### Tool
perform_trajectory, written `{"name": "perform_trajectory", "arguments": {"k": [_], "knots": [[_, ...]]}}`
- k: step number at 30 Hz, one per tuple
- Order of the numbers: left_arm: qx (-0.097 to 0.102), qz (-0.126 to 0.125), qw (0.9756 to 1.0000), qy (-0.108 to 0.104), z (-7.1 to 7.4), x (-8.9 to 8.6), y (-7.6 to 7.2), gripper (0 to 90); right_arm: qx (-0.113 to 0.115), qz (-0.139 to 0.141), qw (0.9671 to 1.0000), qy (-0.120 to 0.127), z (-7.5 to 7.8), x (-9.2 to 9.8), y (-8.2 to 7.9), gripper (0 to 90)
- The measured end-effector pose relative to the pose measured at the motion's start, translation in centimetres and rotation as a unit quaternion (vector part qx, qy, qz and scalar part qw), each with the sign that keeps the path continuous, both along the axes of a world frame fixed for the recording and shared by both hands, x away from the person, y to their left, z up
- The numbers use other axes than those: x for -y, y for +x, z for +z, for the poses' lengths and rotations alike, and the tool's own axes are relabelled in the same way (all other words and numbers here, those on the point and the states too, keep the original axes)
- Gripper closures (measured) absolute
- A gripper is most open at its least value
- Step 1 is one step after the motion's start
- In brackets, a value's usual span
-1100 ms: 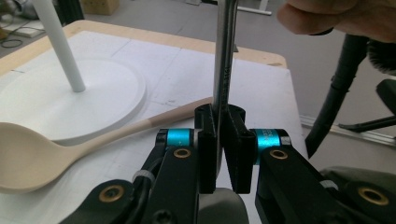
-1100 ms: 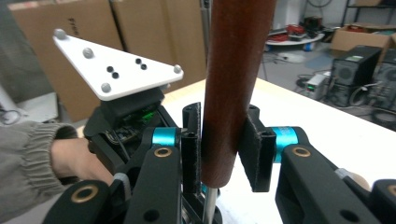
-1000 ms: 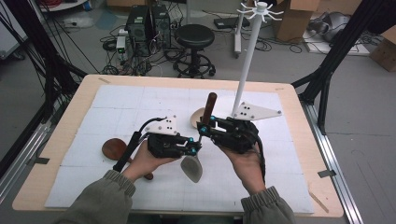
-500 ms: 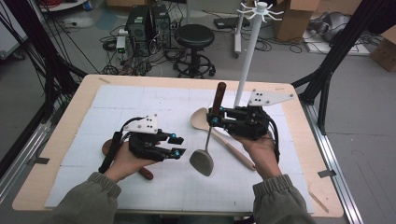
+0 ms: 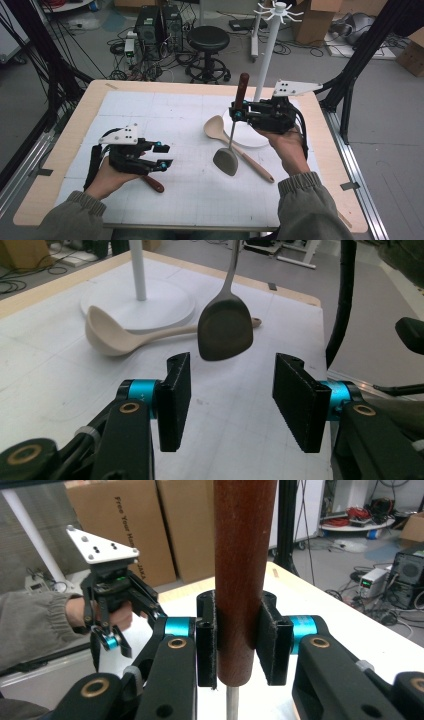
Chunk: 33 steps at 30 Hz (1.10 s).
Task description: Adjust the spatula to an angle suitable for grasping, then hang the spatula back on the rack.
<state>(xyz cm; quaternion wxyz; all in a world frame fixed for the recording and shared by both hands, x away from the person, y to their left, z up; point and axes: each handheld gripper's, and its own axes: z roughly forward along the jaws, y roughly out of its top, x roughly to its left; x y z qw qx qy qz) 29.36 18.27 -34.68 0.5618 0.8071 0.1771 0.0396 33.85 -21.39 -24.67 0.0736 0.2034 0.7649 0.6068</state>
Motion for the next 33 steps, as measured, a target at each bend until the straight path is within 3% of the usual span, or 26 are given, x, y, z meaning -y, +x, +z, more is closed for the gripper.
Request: {"name": "perform_trajectory", "arguments": {"k": [17,33], "knots": [[-0.003,0.06,0.9981,-0.012,-1.4,-5.7,-0.8,39.2,-0.009,0.001,0.9997,-0.023,1.2,-0.6,3.2,73.2],[0.001,0.082,0.9965,-0.014,-1.6,-6.9,-0.9,31.6,-0.001,-0.02,0.9992,-0.035,4.2,-0.8,5.4,73.3]]}}
